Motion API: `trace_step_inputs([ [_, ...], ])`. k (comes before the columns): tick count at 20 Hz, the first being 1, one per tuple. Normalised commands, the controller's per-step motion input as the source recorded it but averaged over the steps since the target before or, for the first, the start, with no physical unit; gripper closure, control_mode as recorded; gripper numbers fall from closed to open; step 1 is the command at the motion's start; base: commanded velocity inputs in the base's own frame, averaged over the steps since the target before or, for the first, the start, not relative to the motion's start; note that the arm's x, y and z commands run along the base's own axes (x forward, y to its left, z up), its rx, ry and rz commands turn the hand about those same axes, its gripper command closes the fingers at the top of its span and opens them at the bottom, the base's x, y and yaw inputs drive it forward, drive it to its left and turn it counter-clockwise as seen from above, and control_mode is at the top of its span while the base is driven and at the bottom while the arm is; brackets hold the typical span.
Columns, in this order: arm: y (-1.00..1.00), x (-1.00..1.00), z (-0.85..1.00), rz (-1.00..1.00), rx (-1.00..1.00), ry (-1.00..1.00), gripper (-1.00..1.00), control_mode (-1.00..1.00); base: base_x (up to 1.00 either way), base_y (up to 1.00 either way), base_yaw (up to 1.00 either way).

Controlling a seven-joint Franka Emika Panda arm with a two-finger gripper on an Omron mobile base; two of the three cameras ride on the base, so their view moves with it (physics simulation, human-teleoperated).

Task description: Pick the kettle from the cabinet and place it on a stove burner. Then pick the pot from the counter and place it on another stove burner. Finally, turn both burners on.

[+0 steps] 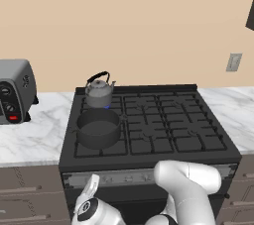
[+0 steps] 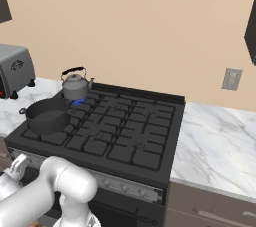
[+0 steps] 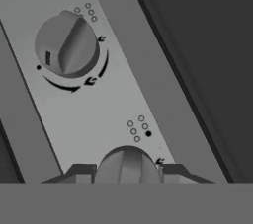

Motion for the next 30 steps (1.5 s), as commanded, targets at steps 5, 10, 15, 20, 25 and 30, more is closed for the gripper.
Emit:
trace_step_inputs([
  [5, 0.02, 0.00, 0.00, 0.00, -0.03, 0.03, 1.00, -1.00, 0.00, 0.00, 0.00],
  [10, 0.00, 0.00, 0.00, 0.00, -0.01, 0.04, 1.00, -1.00, 0.00, 0.00, 0.00],
  [15, 0.00, 0.00, 0.00, 0.00, 0.00, 0.00, -1.00, -1.00, 0.00, 0.00, 0.00],
  [20, 0.08, -0.18, 0.00, 0.00, 0.00, 0.00, -1.00, -1.00, 0.00, 0.00, 0.00],
  [25, 0.17, -0.30, 0.00, 0.00, 0.00, 0.00, -1.00, -1.00, 0.00, 0.00, 0.00],
  [30, 0.19, -0.36, 0.03, 0.00, -0.02, -0.01, -1.00, -1.00, 0.00, 0.00, 0.00],
])
